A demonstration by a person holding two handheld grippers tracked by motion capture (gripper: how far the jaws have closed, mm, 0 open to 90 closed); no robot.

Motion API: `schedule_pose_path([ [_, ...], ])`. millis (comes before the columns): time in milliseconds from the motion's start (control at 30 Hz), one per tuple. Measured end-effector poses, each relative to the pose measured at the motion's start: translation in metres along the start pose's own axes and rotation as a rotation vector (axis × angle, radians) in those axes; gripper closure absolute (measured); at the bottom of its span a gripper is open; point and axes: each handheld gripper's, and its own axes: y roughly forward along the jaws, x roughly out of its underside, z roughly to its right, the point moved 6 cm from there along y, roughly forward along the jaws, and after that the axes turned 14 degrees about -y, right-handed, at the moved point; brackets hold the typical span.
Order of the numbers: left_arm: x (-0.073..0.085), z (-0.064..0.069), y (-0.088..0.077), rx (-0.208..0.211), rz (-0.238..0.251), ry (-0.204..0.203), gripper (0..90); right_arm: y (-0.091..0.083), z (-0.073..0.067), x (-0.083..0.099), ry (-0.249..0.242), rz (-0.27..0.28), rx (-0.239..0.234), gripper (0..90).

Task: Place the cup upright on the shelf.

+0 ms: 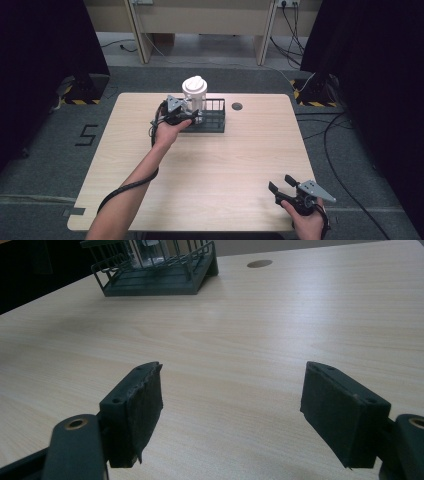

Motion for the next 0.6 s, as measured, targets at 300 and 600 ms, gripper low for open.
schedule_pose_path([
  [300, 0.005, -0.005, -0.018, 0.010, 0.009, -0.002, 14.8, 0.000, 0.000, 0.000, 0.000, 0.001, 0.001, 25.1],
  [600, 0.011, -0.012, -0.042, 0.014, 0.016, 0.006, 14.9, 0.000, 0.000, 0.000, 0.001, -0.001, 0.001, 25.1],
])
